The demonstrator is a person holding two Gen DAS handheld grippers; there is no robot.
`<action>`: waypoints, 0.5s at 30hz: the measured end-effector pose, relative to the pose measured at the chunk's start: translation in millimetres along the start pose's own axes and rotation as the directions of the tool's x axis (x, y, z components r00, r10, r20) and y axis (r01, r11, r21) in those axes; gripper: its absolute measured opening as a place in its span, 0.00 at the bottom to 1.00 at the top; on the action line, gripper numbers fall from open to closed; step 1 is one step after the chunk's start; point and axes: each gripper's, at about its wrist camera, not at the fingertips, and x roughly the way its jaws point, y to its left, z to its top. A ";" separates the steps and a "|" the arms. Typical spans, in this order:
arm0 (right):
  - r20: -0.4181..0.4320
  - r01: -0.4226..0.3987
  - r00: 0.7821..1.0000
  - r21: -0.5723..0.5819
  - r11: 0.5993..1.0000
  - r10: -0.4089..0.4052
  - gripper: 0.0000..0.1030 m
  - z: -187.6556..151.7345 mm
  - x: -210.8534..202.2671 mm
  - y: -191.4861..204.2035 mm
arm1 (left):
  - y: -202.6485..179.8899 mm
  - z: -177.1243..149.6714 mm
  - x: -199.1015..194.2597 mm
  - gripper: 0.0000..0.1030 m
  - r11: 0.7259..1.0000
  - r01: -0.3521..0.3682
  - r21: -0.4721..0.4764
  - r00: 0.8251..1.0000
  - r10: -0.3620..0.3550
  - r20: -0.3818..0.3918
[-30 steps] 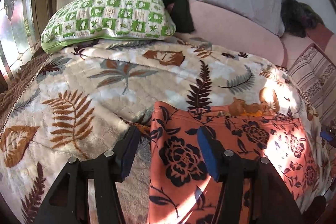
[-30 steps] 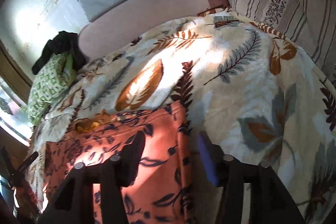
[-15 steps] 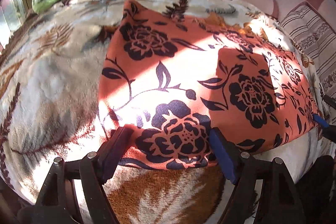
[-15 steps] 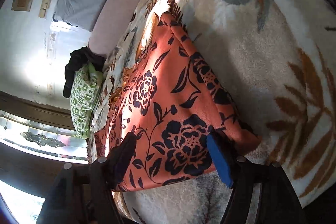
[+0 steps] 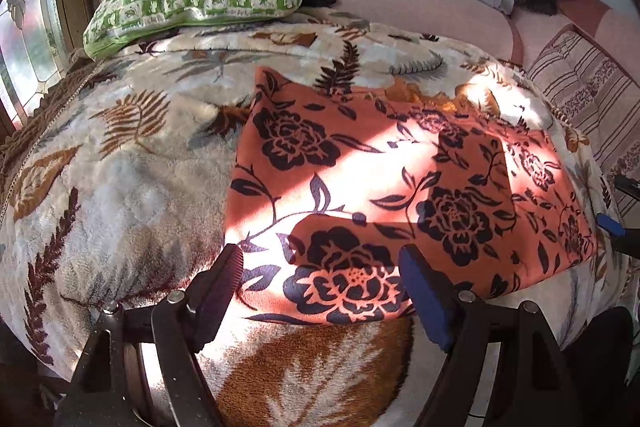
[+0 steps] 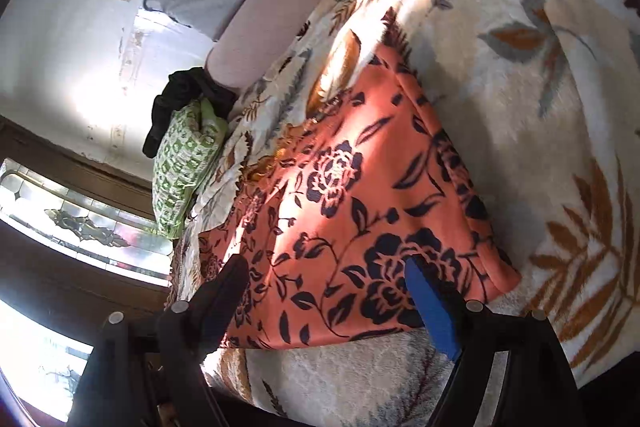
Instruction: Fold small clothes
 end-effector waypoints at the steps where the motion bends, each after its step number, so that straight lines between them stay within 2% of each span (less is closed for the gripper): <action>1: 0.002 -0.003 1.000 -0.007 1.000 0.003 0.81 5.9 -0.2 4.1 | -0.6 2.5 -2.8 0.78 1.000 -0.002 0.003 1.000 0.002 0.018; 4: -0.009 -0.011 1.000 -0.013 1.000 0.011 0.81 24.6 11.7 10.6 | 9.2 1.0 12.3 0.78 0.999 -0.023 -0.038 1.000 0.022 -0.019; 6: -0.029 -0.013 1.000 -0.010 1.000 0.012 0.81 37.7 23.7 12.3 | 18.9 -7.6 43.0 0.78 0.997 -0.051 -0.064 0.988 0.041 -0.146; 7: -0.038 -0.014 0.999 -0.006 1.000 0.014 0.81 44.9 29.7 13.1 | 21.4 -12.1 47.8 0.78 0.996 -0.060 -0.064 0.989 0.051 -0.141; 8: -0.044 -0.012 0.999 0.004 1.000 0.012 0.81 50.6 31.9 12.0 | 21.0 -14.0 45.2 0.82 0.996 -0.067 -0.054 0.993 0.062 -0.103; 9: -0.053 -0.017 0.998 0.008 1.000 0.017 0.81 58.6 38.2 14.0 | 20.4 -14.5 46.5 0.83 0.996 -0.077 -0.046 0.992 0.072 -0.107; 12: -0.105 -0.040 0.994 0.008 0.999 0.041 0.81 83.7 69.6 14.7 | 26.7 -16.1 52.2 0.86 0.996 -0.052 -0.071 0.992 0.043 -0.121; 14: -0.138 0.001 0.990 0.033 0.999 0.003 0.82 103.2 101.4 -4.0 | 26.3 -16.3 52.1 0.87 0.997 -0.048 -0.068 0.992 0.040 -0.121; 15: -0.174 0.033 0.985 0.084 0.996 -0.018 0.82 111.1 119.7 -21.8 | 24.8 -16.6 51.7 0.87 0.997 -0.052 -0.058 0.992 0.045 -0.121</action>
